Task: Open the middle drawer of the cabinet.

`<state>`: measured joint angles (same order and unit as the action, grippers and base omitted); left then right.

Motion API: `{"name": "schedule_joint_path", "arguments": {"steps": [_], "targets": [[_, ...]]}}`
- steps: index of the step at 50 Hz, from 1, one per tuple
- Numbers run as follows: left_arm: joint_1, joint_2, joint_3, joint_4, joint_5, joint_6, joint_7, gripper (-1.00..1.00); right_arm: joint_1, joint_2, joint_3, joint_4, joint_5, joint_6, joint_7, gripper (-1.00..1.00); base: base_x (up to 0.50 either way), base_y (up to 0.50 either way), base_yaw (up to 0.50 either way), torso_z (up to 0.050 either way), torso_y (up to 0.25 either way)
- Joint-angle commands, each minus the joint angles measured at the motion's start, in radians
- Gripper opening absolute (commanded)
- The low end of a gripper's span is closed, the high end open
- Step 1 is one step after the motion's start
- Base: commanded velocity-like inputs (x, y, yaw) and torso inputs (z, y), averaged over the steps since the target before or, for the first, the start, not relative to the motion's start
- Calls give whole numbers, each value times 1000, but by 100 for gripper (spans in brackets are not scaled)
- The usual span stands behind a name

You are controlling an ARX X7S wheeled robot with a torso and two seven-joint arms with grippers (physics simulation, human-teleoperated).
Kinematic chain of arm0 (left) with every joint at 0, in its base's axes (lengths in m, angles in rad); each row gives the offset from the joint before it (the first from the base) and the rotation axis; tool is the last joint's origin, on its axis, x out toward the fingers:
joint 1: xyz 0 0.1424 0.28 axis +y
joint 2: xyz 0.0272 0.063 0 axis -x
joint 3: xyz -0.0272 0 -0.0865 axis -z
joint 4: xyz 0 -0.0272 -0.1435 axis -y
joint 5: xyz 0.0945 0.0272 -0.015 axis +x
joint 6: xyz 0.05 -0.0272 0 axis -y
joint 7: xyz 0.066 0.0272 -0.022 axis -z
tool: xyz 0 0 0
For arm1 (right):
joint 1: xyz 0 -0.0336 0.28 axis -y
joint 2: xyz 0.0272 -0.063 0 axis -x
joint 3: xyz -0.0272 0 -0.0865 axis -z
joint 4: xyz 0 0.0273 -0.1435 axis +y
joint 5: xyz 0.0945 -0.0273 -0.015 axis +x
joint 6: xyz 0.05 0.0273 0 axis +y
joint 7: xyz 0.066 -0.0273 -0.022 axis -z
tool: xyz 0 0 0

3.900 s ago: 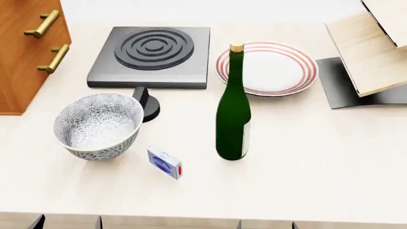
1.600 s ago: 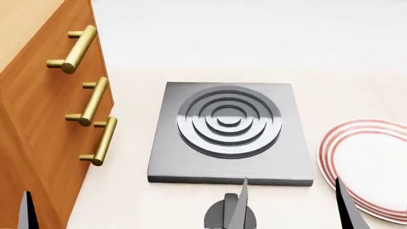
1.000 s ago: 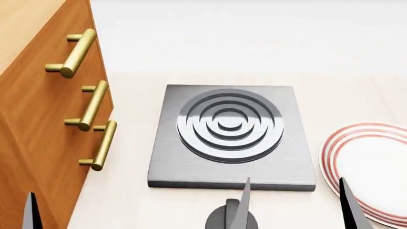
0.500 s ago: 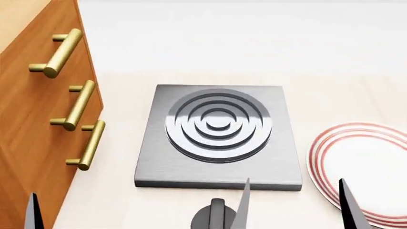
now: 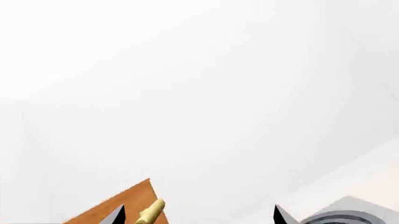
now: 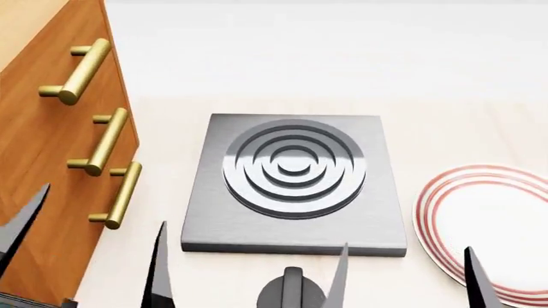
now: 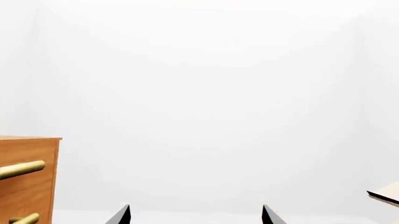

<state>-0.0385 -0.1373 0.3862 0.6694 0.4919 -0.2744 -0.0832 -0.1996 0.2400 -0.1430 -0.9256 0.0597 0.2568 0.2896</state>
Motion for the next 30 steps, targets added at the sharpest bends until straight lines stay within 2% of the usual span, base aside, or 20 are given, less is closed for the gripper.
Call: {"name": "schedule_joint_path", "arguments": {"steps": [1, 4, 12, 15, 23, 28, 30], "targets": [[-415, 95, 218, -261, 327, -259, 229, 100, -1, 19, 25, -18, 36, 23, 6, 100, 0, 0, 0, 0, 0], [-474, 91, 232, -309, 353, -273, 235, 100, -17, 22, 16, 13, 30, -24, 3, 100, 0, 0, 0, 0, 0], [-623, 79, 258, -521, 365, -278, 233, 100, -5, 41, -7, 0, 20, -7, -4, 100, 0, 0, 0, 0, 0], [-701, 65, 301, -699, 408, -255, 187, 100, -5, 46, -4, -3, 25, 0, -2, 100, 0, 0, 0, 0, 0], [-803, 65, 388, -942, 492, -231, 106, 100, 3, 51, -1, -4, 39, 11, 5, 100, 0, 0, 0, 0, 0], [-837, 83, 400, -1063, 478, -206, 49, 100, 17, 56, 14, -38, 69, 63, 13, 100, 0, 0, 0, 0, 0], [-868, 101, 396, -1168, 448, -168, -1, 100, -4, 55, 4, -3, 54, 5, 12, 100, 0, 0, 0, 0, 0]]}}
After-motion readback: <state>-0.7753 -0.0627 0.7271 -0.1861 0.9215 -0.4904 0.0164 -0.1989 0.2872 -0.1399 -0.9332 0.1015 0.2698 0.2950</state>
